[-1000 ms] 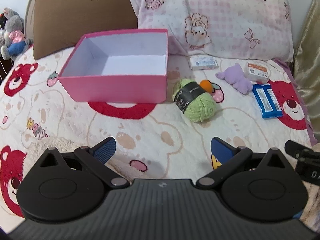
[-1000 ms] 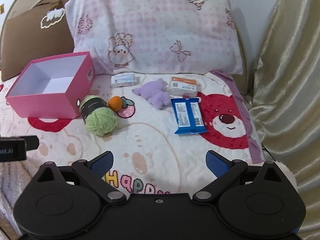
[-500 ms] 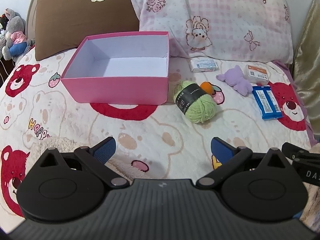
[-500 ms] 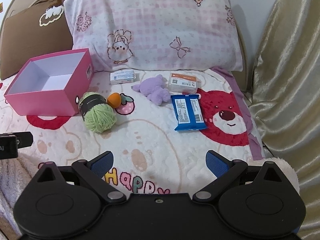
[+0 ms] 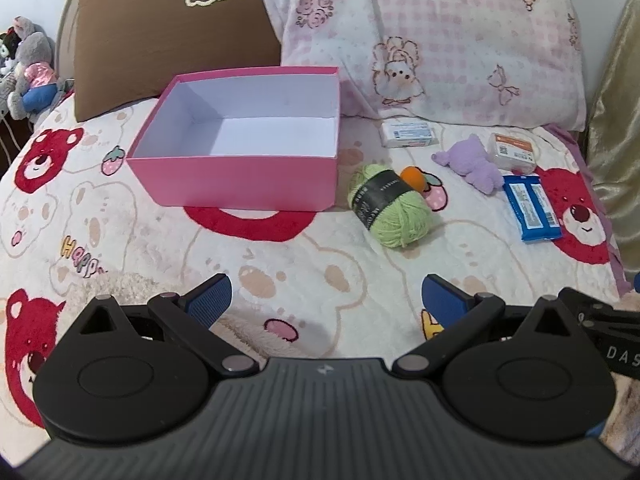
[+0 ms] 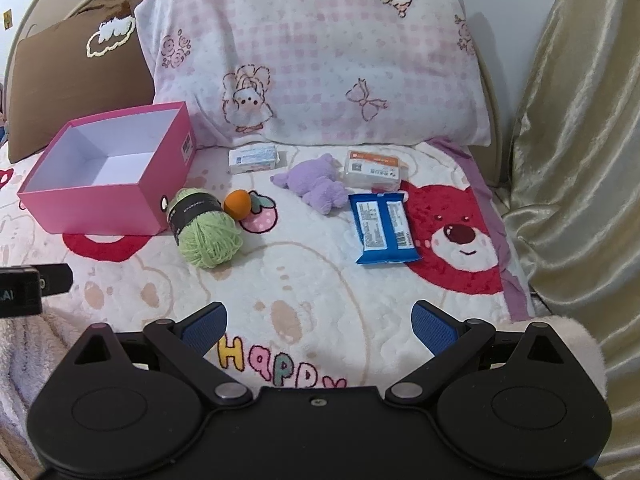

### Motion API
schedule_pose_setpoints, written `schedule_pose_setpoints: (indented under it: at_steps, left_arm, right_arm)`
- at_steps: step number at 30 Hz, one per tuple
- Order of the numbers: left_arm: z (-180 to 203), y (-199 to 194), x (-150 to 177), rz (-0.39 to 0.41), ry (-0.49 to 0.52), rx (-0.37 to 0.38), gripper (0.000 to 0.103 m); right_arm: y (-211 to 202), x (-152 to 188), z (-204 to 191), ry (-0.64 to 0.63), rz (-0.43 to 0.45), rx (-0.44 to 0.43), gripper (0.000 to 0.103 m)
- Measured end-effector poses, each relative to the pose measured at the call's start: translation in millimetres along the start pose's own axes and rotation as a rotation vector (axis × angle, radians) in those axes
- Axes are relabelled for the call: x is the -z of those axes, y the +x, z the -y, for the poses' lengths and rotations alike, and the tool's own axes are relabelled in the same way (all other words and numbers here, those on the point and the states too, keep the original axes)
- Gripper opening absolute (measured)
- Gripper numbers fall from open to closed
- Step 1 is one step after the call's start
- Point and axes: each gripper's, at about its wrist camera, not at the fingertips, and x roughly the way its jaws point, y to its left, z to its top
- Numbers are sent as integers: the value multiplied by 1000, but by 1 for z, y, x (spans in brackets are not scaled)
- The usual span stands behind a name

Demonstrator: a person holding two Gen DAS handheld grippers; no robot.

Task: Organize objects
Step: 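Move the left gripper toward the green yarn ball, then lower the left gripper around the green yarn ball and close it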

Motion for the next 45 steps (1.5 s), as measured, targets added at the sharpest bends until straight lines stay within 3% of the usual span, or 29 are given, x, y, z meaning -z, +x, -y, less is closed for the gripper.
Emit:
schedule_pose_setpoints:
  at_steps: [5, 12, 22, 25, 30, 35, 40, 45]
  left_arm:
    - [1, -8, -6, 14, 6, -20, 103]
    - [8, -1, -23, -39, 56, 1, 103]
    - [16, 5, -69, -64, 133, 44, 103]
    - [23, 4, -87, -41, 168, 52, 103]
    - [28, 15, -116, -7, 152, 86, 103]
    - [32, 39, -129, 19, 108, 93, 103]
    - [36, 74, -127, -3, 63, 106, 103]
    - [28, 103, -120, -34, 28, 90, 103]
  right_arm:
    - [3, -1, 1, 17, -19, -33, 100]
    - [12, -20, 1, 0, -56, -77, 100]
    - [24, -51, 1, -117, -85, -154, 100]
    - [27, -65, 5, -141, -51, -244, 100]
    - [35, -74, 3, -201, 45, -470, 100]
    - [53, -84, -15, -272, 70, -538, 100]
    - [70, -88, -28, -346, 153, -567, 100]
    - [98, -87, -24, -223, 166, -613, 100]
